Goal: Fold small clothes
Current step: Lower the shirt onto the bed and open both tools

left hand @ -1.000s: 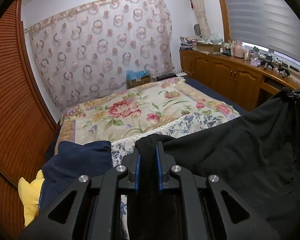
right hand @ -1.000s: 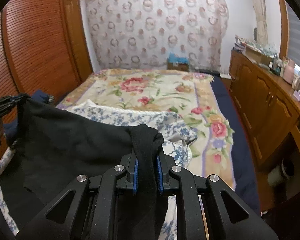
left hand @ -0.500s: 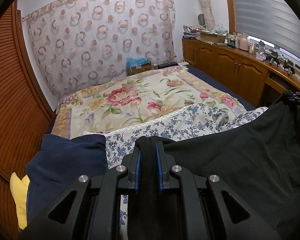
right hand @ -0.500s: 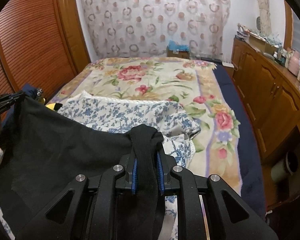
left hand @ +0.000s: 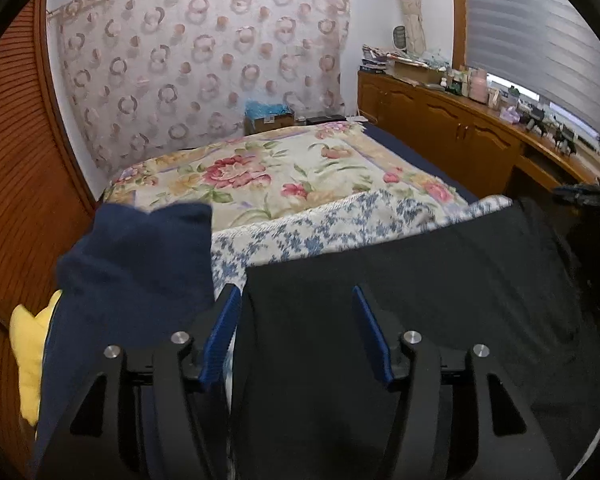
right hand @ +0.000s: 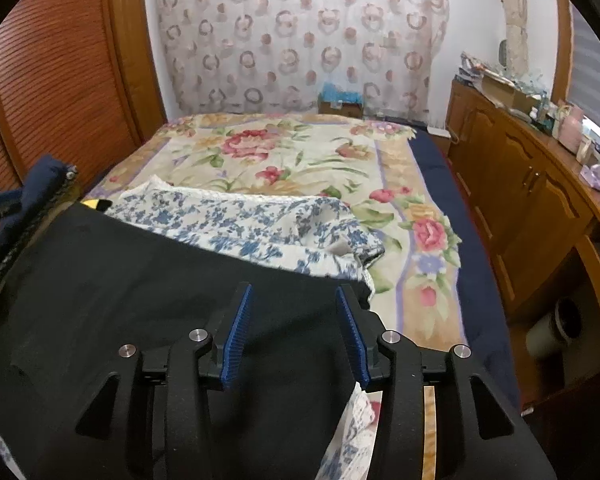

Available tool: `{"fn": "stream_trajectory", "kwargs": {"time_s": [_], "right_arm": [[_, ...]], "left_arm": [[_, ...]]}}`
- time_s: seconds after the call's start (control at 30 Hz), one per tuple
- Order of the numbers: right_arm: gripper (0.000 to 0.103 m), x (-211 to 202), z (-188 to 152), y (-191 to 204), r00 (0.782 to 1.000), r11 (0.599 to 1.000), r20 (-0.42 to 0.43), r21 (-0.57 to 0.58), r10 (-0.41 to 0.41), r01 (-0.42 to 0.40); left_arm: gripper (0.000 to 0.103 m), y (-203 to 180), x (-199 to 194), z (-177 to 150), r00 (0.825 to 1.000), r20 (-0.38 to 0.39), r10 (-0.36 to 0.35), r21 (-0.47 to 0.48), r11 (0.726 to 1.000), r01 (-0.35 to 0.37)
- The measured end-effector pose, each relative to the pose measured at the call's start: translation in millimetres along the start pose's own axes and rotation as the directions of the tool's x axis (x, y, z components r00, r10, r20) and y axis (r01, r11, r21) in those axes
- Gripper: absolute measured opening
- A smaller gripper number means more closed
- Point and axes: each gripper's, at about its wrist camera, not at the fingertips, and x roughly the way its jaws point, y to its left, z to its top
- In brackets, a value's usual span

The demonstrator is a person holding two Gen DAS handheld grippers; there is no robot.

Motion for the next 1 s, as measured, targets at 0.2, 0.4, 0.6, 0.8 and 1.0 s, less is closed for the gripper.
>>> {"fn": "stream_trajectory", "kwargs": {"time_s": [0.2,0.4,0.6,0.8,1.0], "right_arm": [[0.043,-42.3,-32.5,12.8,1.000,0.999,0.016,0.034,0.010,-0.011],[0.043,-53.2,-76.4,18.6,0.998,0.997,-0.060,0.083,0.003,0.002],[0.043,-51.7,-105.6,19.4,0.991,0.992,-0.131,0.122,-0.003,0.019],[0.043,-57.8,-118.2,17.5,0.986,0.985,-0.164,0.174,0.031,-0.002],[0.052,-48.5,-125.1,23.9,0.978,0.973,-0.189,0.225,0.090,-0.046]], "left_arm": [[0.057,-6.2,-13.6,-41.8,0.999,-0.035,-0.023,-0.018,1.000,0.022],[0.057,-9.5,-18.9,-64.5,0.998,-0.056,-0.036,-0.049,0.998,0.034],[0.057,-12.8,-23.4,-78.6,0.997,-0.069,-0.036,-0.067,0.997,0.032],[0.057,-14.4,-28.9,-88.4,0.996,-0.071,-0.060,-0.089,0.995,0.053],[0.057,-16.2,-27.9,-93.5,0.995,-0.080,-0.064,-0.086,0.995,0.057]]}}
